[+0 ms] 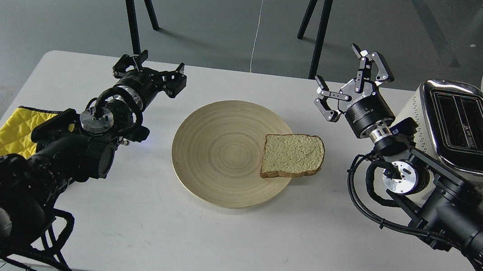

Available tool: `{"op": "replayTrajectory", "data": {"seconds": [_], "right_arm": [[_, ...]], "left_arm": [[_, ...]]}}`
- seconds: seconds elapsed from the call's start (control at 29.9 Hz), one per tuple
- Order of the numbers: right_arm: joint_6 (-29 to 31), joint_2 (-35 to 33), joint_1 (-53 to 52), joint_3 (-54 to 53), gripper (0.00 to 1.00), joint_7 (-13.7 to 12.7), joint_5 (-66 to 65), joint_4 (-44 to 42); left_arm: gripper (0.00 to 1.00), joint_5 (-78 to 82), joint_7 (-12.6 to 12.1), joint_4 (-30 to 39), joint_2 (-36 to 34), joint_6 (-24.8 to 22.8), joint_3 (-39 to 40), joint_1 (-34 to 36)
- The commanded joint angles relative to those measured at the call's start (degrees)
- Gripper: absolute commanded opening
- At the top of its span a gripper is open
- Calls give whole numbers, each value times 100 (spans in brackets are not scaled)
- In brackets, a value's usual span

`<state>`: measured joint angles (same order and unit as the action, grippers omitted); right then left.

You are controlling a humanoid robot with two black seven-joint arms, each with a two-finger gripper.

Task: Put bread in toaster with right arm
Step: 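Move the right gripper away from the toaster toward the plate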

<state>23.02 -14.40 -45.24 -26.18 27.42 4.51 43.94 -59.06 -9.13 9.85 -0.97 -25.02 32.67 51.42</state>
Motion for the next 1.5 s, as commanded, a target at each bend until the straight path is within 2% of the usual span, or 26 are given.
{"op": "replayTrajectory", "data": {"seconds": [0.0,0.13,0.57,0.74,0.94,1.07,1.17,1.37,1.47], "right_arm": [[1,8,6,-2,100,0,-3,-17],[-17,34,6,-10,100,0,-3,-8],[-201,-19,-213,25,100,-18,-3,-8],[-640,16,-397,33,100,-26,-29,1],[-1589,-36,-705,86,100,-35,-784,106],[-2064,-36,-1012,708,100,-35,-1022,475],[-2284,25,-1364,1105,100,-35,-996,222],[-2267,139,-1488,1606,100,-35,-987,-692],[-2214,113,-1558,2027,100,-26,-1022,-764]], "left_arm": [[100,8,-1,0,0,-3,-6,0],[100,8,69,8,9,-12,2,-9],[100,8,17,8,0,-3,-6,0],[100,8,17,0,9,-3,2,0],[100,8,17,0,9,-11,2,0],[100,0,17,8,9,-3,2,0],[100,8,17,8,9,-3,2,0],[100,8,17,0,9,-3,2,0],[100,8,17,8,18,-3,2,0]]}}
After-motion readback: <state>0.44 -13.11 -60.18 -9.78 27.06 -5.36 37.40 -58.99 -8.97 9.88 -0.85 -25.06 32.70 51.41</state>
